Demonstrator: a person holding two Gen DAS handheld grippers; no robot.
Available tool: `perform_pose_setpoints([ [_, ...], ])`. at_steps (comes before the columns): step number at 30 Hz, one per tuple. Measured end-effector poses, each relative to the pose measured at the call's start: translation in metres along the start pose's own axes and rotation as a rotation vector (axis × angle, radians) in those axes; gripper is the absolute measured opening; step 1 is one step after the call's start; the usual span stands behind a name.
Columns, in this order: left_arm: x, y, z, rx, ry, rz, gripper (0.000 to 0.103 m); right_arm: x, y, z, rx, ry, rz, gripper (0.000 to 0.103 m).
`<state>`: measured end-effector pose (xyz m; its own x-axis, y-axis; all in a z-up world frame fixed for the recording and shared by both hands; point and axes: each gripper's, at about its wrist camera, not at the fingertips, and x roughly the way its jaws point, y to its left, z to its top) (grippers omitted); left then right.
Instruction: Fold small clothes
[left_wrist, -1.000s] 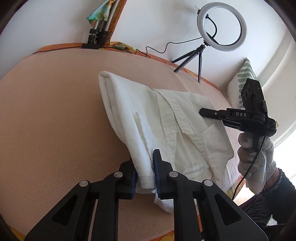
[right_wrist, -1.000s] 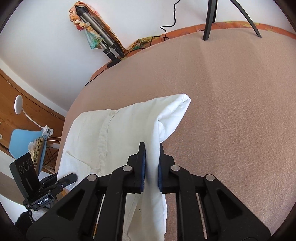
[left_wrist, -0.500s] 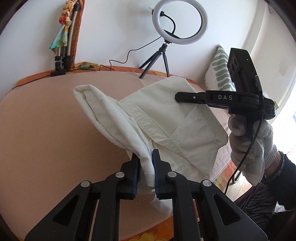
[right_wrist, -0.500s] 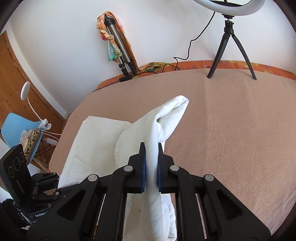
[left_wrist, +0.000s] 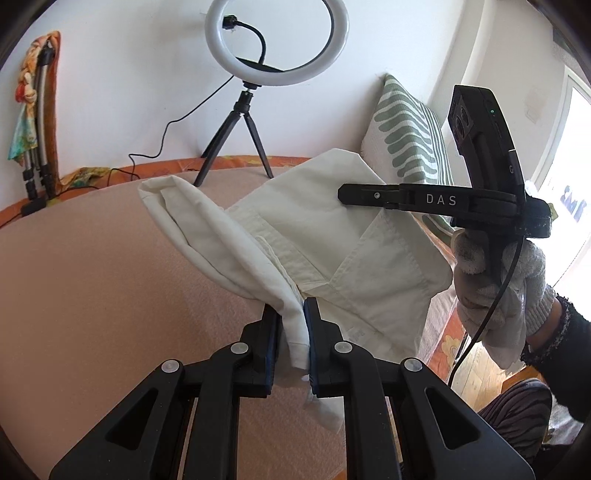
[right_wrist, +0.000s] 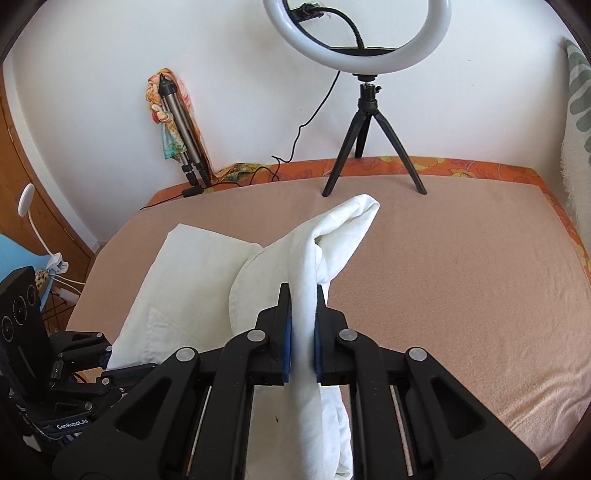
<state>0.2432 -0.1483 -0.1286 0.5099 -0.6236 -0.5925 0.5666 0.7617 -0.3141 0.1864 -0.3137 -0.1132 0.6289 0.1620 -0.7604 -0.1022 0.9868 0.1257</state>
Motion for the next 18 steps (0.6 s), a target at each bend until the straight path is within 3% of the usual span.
perform_pose_setpoints([
  [9,0.094,-0.032,0.070,0.050,-0.012,-0.054,0.012,0.007,-0.114,0.052,0.061,-0.047,-0.109,0.010],
  [18,0.166,-0.043,0.101,0.037,-0.010,-0.063,0.012,0.049,-0.192,0.092,0.087,-0.039,-0.188,0.010],
])
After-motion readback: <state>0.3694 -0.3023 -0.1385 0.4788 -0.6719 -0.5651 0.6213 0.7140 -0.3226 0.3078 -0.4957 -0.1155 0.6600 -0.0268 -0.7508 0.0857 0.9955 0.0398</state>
